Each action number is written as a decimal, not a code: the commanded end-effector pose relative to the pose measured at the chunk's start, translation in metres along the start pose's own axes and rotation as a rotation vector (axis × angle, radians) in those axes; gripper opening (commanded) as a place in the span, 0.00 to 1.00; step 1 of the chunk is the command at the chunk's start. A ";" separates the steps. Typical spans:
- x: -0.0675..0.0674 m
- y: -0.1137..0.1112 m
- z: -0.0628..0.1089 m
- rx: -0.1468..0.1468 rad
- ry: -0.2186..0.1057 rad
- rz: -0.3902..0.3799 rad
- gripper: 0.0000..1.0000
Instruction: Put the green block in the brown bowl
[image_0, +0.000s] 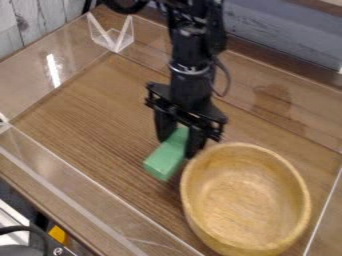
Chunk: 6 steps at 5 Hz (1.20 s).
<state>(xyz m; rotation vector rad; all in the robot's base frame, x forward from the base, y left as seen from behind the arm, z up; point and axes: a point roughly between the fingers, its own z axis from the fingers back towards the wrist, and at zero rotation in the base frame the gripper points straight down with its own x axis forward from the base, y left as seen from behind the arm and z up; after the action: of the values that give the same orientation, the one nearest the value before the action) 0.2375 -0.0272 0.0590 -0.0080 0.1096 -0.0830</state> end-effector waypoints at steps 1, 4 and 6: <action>0.002 -0.023 0.014 -0.009 -0.056 -0.025 0.00; -0.007 -0.020 0.025 -0.024 -0.073 0.022 0.00; -0.015 -0.026 0.036 -0.041 -0.089 0.147 0.00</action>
<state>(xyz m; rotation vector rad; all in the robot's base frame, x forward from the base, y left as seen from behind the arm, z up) 0.2220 -0.0513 0.0877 -0.0363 0.0581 0.0674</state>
